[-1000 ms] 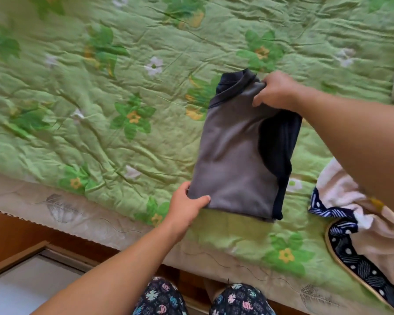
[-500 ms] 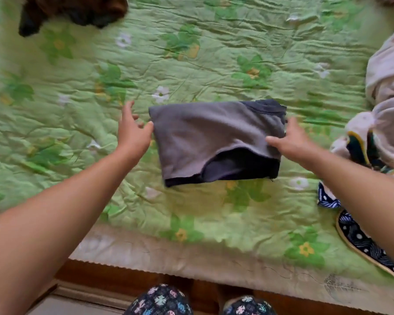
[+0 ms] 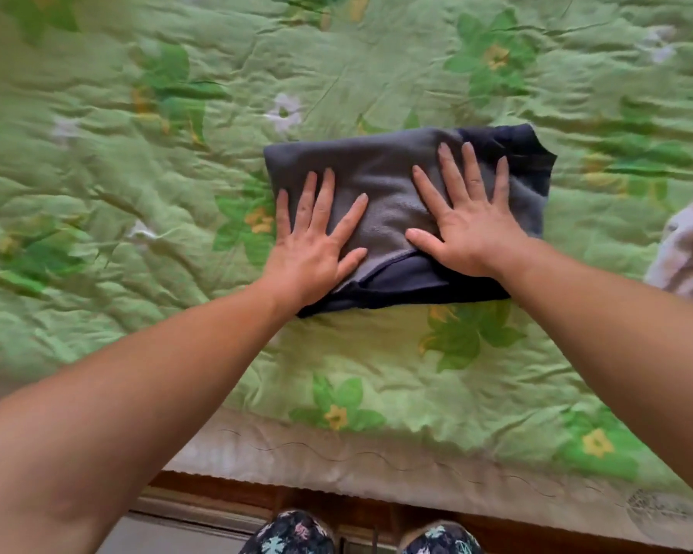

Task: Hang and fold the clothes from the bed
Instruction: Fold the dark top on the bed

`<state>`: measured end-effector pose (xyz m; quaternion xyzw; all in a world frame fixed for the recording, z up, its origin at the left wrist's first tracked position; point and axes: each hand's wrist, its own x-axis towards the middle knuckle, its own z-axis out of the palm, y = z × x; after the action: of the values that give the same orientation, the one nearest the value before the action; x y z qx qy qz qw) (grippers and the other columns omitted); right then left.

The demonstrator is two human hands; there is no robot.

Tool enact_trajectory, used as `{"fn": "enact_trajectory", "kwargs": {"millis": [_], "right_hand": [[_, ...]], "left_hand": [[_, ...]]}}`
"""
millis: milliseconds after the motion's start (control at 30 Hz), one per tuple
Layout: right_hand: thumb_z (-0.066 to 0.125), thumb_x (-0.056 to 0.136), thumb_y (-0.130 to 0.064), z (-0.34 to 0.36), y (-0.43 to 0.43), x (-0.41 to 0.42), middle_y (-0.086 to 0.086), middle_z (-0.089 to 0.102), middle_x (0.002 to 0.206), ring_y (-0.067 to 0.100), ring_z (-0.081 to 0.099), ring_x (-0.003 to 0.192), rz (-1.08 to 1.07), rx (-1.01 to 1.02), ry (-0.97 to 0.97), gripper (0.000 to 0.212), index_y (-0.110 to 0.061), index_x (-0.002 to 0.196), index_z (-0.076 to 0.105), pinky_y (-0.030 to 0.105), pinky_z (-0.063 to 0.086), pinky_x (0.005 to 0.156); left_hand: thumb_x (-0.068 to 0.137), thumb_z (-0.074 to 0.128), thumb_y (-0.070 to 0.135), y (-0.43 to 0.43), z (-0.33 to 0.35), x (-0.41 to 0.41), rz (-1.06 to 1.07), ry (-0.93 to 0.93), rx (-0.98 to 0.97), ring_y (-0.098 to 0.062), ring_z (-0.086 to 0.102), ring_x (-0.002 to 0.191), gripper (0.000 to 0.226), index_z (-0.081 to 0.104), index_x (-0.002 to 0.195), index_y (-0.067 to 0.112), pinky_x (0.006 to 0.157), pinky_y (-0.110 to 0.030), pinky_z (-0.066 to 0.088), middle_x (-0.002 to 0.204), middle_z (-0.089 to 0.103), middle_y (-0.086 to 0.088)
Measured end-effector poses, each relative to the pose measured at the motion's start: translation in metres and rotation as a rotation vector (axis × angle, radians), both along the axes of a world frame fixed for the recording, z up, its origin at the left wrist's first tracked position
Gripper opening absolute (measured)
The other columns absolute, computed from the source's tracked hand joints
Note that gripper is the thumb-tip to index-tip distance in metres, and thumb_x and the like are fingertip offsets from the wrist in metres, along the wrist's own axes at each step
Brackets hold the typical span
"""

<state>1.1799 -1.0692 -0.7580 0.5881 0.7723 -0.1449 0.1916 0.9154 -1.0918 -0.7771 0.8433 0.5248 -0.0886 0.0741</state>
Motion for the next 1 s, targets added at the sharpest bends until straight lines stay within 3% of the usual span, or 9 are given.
{"fn": "enact_trajectory", "kwargs": {"millis": [100,233,467,567,633,700,833,933,1000], "right_hand": [[0.014,0.088,-0.083,0.013,0.004,0.000,0.004,-0.030,0.165,0.029,-0.031,0.150,0.001,-0.070,0.045,0.087,-0.039,0.157,-0.016,0.068,-0.014,0.116],[0.016,0.100,-0.065,0.033,0.000,0.018,0.002,-0.011,0.170,0.023,-0.018,0.155,-0.111,0.083,0.096,0.067,-0.038,0.161,0.008,0.064,-0.008,0.120],[0.017,0.096,-0.074,0.004,-0.002,0.054,-0.006,-0.037,0.161,0.024,-0.036,0.148,-0.222,-0.052,0.085,0.072,-0.048,0.155,-0.014,0.067,-0.007,0.118],[0.048,0.095,-0.061,0.011,-0.018,0.049,0.005,-0.021,0.167,0.028,-0.015,0.155,-0.413,0.115,0.344,0.071,-0.042,0.158,0.021,0.048,-0.002,0.125],[0.067,0.092,-0.043,0.020,-0.028,0.047,0.016,0.002,0.166,0.030,0.010,0.154,-0.742,0.179,0.582,0.059,-0.035,0.147,0.048,0.028,0.009,0.122],[0.074,0.087,-0.030,0.030,-0.029,0.049,0.015,0.034,0.153,0.029,0.036,0.142,-1.021,0.172,0.724,0.045,-0.029,0.130,0.061,0.022,0.025,0.113],[0.081,0.075,-0.008,0.047,-0.012,0.062,0.001,0.063,0.120,0.022,0.061,0.113,-1.169,-0.102,0.972,0.039,-0.029,0.105,0.064,0.029,0.048,0.095],[0.079,0.060,-0.004,0.057,-0.005,0.067,0.002,0.067,0.119,0.031,0.066,0.109,-1.108,-0.286,1.025,0.048,-0.032,0.099,0.071,0.045,0.054,0.093],[0.074,0.064,-0.002,0.063,-0.007,0.065,0.000,0.069,0.119,0.030,0.066,0.111,-1.032,-0.299,0.990,0.052,-0.031,0.107,0.074,0.043,0.054,0.093]], "left_hand": [[0.096,0.027,0.067,0.002,0.008,0.002,0.009,-0.012,-0.042,-0.037,-0.009,0.153,0.075,0.005,0.160,0.035,0.119,-0.064,0.002,0.166,-0.009,-0.020],[0.096,0.028,0.064,-0.007,0.028,0.002,0.127,-0.073,-0.053,-0.031,-0.016,0.153,0.073,0.006,0.160,0.036,0.121,-0.063,0.000,0.166,-0.015,-0.016],[0.096,0.028,0.068,-0.013,0.011,-0.008,0.225,-0.024,-0.151,-0.029,-0.023,0.151,0.077,-0.004,0.159,0.036,0.121,-0.062,-0.001,0.165,-0.022,-0.013],[0.094,0.058,0.051,-0.021,0.024,-0.002,0.343,-0.343,-0.127,-0.030,-0.007,0.155,0.075,0.027,0.158,0.027,0.124,-0.052,0.008,0.166,-0.007,-0.017],[0.089,0.072,0.036,-0.025,0.039,0.002,0.601,-0.577,-0.137,-0.025,0.008,0.153,0.070,0.042,0.151,0.025,0.125,-0.036,0.013,0.163,0.002,-0.017],[0.085,0.076,0.023,-0.020,0.054,0.007,0.879,-0.730,-0.173,-0.016,0.029,0.142,0.065,0.049,0.144,0.027,0.119,-0.023,0.020,0.156,0.018,-0.014],[0.079,0.074,0.006,-0.002,0.073,0.004,0.943,-0.875,-0.329,-0.009,0.053,0.118,0.066,0.050,0.137,0.027,0.100,-0.016,0.042,0.133,0.053,0.001],[0.078,0.074,0.001,0.007,0.083,0.002,0.850,-0.834,-0.489,-0.003,0.062,0.100,0.063,0.057,0.132,0.027,0.086,-0.013,0.051,0.125,0.061,0.003],[0.077,0.069,-0.006,0.010,0.090,0.000,0.821,-0.779,-0.531,0.001,0.062,0.089,0.066,0.058,0.134,0.025,0.075,-0.015,0.055,0.123,0.062,-0.001]]}}
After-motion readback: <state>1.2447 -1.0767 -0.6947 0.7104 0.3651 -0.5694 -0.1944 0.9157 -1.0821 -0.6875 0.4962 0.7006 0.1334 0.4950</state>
